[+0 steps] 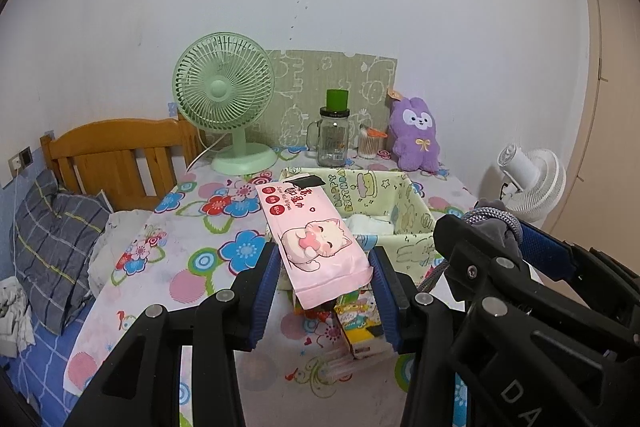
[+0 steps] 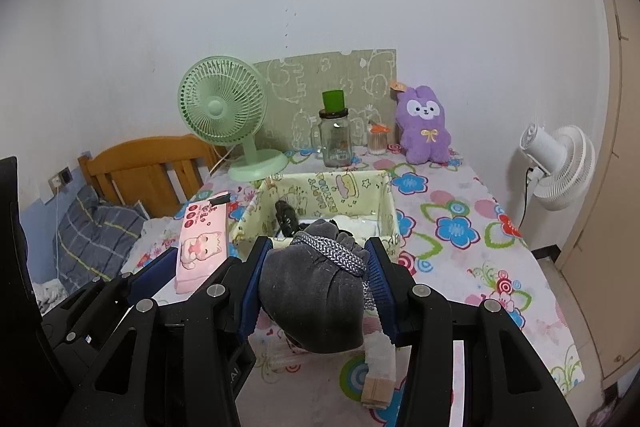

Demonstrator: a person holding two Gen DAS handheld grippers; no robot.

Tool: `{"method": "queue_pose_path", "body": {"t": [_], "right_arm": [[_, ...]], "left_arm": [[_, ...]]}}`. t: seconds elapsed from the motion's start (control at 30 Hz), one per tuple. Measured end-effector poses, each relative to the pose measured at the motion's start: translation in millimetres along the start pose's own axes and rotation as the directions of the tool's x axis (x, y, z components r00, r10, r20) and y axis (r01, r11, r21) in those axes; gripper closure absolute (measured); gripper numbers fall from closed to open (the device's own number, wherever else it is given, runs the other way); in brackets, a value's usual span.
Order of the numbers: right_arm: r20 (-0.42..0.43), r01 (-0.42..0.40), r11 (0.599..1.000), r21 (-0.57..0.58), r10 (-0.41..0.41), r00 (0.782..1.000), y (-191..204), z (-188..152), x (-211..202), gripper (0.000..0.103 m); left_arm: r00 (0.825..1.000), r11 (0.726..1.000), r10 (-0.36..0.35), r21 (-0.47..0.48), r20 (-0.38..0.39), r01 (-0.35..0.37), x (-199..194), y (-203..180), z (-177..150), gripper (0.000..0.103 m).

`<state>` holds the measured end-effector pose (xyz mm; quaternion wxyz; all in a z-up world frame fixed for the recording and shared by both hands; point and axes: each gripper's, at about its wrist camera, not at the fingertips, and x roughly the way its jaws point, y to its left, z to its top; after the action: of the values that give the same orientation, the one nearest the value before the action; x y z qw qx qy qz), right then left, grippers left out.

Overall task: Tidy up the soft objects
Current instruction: 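Lift the pink packet with the left gripper while the right gripper carries the gray glove toward the basket, then lower the pink packet and gray glove over the basket with both grippers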

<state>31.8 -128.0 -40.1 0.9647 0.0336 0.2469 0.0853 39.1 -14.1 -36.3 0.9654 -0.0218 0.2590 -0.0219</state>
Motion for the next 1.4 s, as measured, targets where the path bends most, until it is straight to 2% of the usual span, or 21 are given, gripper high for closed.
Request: {"method": "queue_pose_path", "body": {"t": [0.57,1.4], "right_arm": [[-0.011,-0.003,1.000,0.010,0.003,1.000,-7,24,30,0.052],[-0.048,-0.002,1.000,0.014,0.002,0.999,-19,56,112,0.052]], "left_arm": [[1.000,1.000,-0.001,0.002,-0.018,0.001,30,-2,25,0.057],[0.997,1.000,-0.009,0.013,-0.073,0.010,106,1,55,0.057]]}}
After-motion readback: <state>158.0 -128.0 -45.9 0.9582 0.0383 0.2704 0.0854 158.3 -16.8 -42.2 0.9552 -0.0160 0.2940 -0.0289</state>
